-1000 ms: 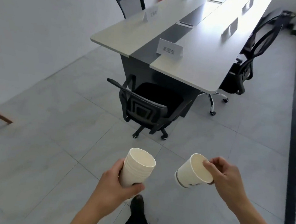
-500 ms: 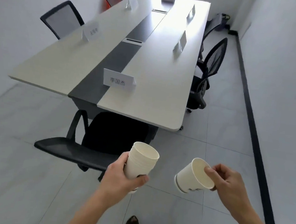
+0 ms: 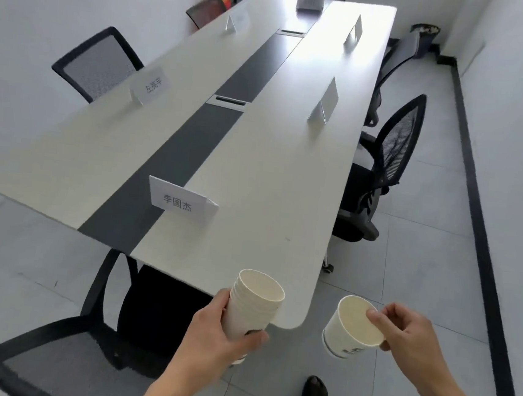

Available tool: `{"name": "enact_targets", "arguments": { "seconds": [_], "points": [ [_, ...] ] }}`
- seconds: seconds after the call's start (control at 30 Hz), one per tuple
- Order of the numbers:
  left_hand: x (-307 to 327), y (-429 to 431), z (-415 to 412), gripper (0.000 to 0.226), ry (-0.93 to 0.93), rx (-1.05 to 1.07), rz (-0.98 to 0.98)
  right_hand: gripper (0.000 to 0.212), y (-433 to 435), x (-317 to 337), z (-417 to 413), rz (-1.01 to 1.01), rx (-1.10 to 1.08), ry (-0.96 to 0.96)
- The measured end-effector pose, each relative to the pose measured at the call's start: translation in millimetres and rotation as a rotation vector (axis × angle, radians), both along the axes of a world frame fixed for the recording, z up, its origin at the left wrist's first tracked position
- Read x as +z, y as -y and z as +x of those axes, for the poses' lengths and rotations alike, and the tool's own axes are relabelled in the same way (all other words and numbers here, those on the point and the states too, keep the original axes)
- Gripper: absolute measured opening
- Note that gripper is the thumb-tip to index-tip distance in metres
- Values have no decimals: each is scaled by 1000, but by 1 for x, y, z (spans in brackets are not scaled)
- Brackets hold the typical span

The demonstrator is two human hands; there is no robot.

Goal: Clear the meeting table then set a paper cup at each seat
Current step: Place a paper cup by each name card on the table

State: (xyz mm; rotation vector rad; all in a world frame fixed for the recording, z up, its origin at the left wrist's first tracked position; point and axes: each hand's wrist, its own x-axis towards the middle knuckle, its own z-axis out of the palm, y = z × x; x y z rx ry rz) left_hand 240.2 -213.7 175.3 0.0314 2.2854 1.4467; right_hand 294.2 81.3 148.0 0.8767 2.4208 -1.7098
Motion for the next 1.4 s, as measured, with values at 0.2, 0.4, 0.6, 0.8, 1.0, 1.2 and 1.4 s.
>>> {"name": "enact_targets", "arguments": {
  "seconds": [0.2,0.4,0.6,0.8,1.0,1.2,1.4],
  "points": [
    [2,-14,-49,46,-8,212,-27,29,-14,-4,-140,92,273,2],
    [-19,19,-89,47,41,402,-36,22,39,-17,-272,159,429,-13],
    [-29,51,-156,42,63,481,3,12,119,-33,-396,147,502,31],
    [-45,77,-198,48,126,531,9,10,191,-64,-491,220,523,79],
    [-67,94,-211,49,196,614,7,5,228,-97,-539,271,496,144],
    [-77,92,-231,56,206,573,-10,7,230,-110,-551,283,506,152],
    [-68,89,-253,54,125,487,-58,20,207,-97,-545,292,532,179]
  ]
}}
